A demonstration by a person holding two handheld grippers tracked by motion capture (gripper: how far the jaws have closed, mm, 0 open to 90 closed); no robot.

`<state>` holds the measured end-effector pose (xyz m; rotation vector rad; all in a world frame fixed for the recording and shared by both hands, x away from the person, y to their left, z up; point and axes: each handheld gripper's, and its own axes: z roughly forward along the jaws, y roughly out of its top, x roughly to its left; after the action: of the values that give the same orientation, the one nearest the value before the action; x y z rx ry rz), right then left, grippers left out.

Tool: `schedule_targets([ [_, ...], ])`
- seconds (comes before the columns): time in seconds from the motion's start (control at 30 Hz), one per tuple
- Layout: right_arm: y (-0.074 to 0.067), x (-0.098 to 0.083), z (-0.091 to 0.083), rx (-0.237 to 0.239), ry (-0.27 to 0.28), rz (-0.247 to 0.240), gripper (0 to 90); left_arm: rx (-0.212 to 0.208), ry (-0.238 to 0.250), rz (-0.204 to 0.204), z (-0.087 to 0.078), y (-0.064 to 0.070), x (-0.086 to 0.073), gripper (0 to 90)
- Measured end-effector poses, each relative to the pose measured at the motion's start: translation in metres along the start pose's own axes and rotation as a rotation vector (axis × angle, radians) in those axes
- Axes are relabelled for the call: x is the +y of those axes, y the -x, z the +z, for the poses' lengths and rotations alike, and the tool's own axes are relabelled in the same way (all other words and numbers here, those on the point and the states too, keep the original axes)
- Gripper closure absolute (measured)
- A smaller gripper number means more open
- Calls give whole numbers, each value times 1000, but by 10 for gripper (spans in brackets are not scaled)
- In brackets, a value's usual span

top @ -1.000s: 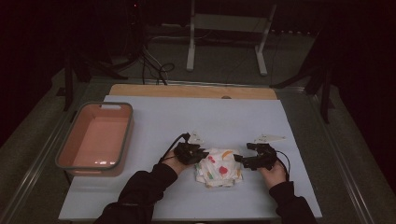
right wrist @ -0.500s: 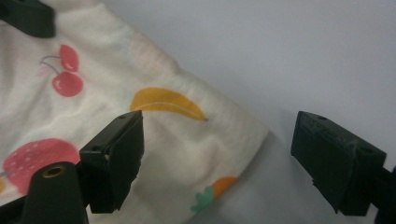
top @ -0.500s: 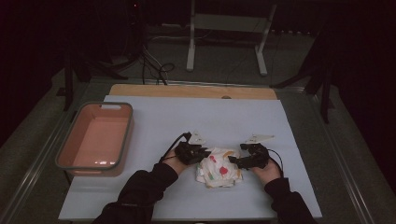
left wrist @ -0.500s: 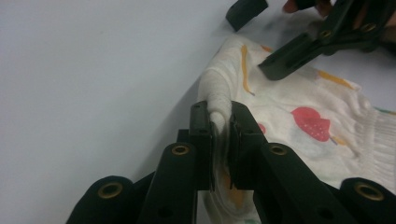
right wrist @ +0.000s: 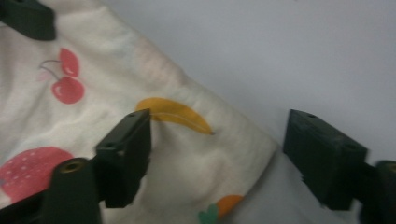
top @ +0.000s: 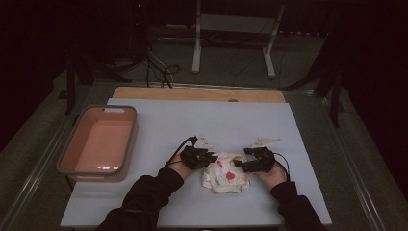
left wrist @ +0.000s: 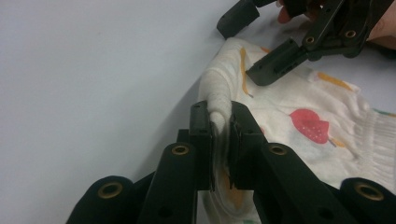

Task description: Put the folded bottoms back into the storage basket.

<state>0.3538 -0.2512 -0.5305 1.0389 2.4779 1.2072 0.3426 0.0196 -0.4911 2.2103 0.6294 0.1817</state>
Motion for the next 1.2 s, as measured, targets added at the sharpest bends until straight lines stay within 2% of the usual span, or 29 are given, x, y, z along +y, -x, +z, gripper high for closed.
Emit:
schedule_targets([
  [0.13, -2, -1, -1, 7, 1, -24, 391, 0, -2, -7, 1, -1, -1, 829],
  [0.47, -7, -1, -3, 19, -13, -28, 551, -5, -2, -15, 1, -2, -3, 829],
  [0.5, -8, -2, -4, 23, -16, -31, 606, -3, -3, -11, 1, -2, -4, 829],
  [0.6, -9, -2, -4, 25, -17, -32, 621, -4, 0, -17, 1, -2, -4, 829],
  [0.67, -11, -2, -4, 20, -18, -42, 681, -4, -1, -18, 2, -2, -4, 829],
  [0.7, -11, -2, -4, 20, -18, -42, 681, -5, 0, -18, 2, -2, -4, 829],
  [0.73, -12, -2, -4, 24, -19, -43, 733, -5, -1, -21, 2, -2, -4, 829],
  [0.77, -12, -2, -4, 24, -19, -43, 733, -5, -1, -21, 2, -2, -4, 829],
  [0.87, -14, -1, -3, 28, -28, -27, 820, -7, 2, -25, 2, -2, -4, 829],
  [0.93, -14, 0, -4, 34, -33, -12, 833, -8, 2, -27, 2, -2, -4, 829],
  [1.2, -12, 1, -5, 41, -34, -9, 850, -18, 3, -36, 1, -4, -5, 829],
])
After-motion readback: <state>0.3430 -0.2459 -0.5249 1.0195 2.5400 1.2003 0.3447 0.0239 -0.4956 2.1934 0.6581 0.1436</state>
